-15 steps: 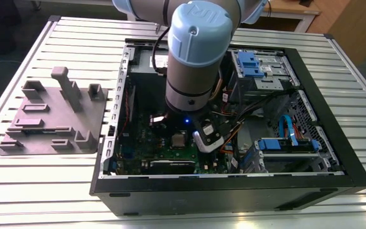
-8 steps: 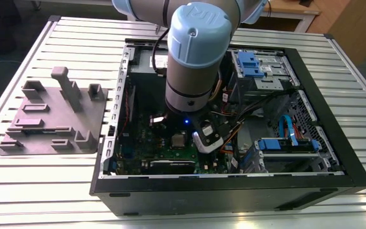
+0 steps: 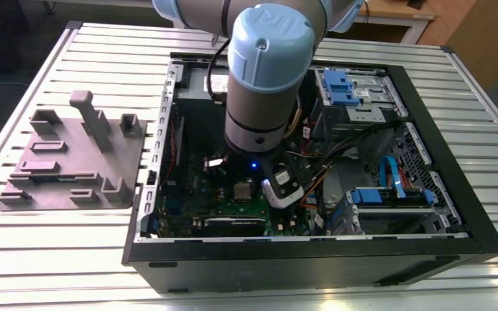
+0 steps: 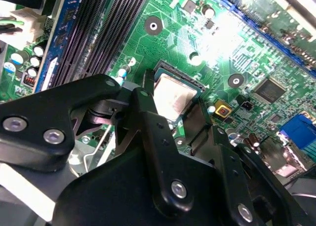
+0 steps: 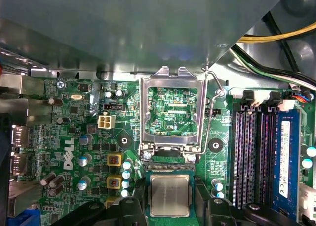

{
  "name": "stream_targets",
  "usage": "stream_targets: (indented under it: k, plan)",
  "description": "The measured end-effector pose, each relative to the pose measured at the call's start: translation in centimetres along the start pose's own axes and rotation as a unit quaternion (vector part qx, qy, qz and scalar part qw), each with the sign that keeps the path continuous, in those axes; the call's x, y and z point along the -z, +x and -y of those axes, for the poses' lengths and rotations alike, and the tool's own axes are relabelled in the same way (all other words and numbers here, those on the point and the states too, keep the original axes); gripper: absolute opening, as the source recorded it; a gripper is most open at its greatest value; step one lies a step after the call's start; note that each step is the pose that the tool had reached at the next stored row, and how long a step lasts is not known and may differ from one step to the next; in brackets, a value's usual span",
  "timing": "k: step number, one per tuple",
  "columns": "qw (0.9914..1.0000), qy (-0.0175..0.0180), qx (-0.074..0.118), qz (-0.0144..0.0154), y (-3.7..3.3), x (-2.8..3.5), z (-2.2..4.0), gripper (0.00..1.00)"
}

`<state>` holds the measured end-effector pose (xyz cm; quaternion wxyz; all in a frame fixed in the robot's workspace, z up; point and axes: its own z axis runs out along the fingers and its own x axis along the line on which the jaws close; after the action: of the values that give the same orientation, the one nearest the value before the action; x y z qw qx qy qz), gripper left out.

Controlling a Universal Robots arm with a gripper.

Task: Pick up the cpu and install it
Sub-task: 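Place the cpu into insertion slot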

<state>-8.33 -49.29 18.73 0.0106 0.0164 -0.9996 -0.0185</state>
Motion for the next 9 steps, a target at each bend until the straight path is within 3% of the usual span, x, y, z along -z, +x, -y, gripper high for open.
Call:
stream_targets:
  k: [9]
  plan:
    - [1.0, 0.0, 0.0, 0.0, 0.0, 0.03, 0.0, 0.54]
